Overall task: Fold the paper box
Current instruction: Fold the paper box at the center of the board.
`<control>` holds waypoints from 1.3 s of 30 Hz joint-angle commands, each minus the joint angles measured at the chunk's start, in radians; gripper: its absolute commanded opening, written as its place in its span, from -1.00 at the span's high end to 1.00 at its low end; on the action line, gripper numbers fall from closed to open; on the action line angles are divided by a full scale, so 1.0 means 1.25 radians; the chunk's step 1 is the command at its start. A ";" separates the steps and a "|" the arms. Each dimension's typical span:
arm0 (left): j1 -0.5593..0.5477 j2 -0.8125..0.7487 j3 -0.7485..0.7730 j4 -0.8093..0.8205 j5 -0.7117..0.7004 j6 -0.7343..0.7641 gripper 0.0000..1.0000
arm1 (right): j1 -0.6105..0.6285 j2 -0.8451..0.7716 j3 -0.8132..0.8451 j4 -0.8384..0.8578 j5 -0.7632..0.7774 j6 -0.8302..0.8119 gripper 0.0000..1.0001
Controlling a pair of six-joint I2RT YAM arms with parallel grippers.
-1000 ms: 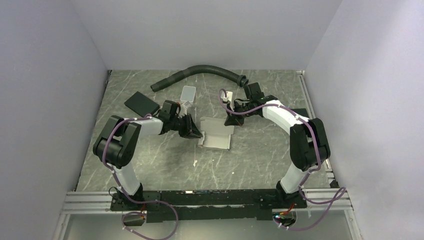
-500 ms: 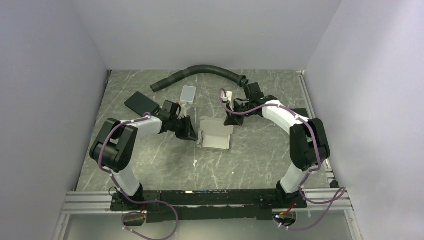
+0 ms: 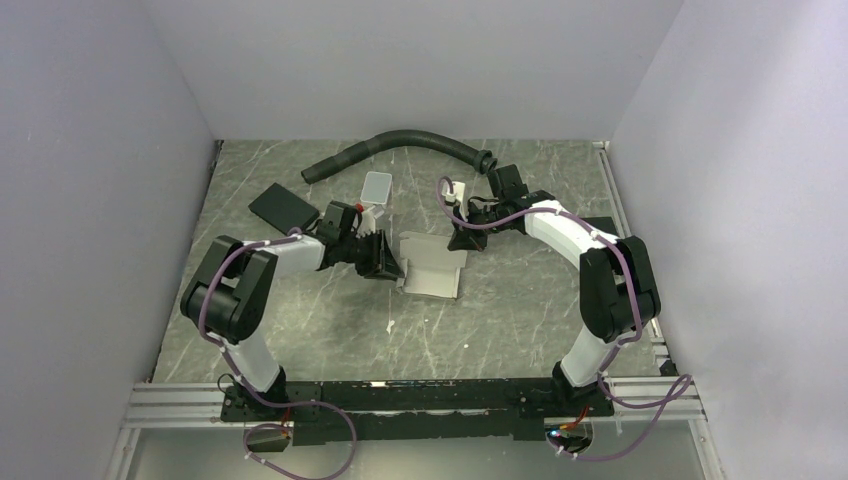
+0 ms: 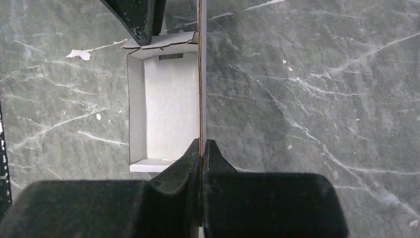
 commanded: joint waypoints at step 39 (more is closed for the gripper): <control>-0.141 0.111 0.181 -0.266 -0.361 -0.008 0.49 | 0.039 -0.095 -0.025 0.086 -0.034 0.067 1.00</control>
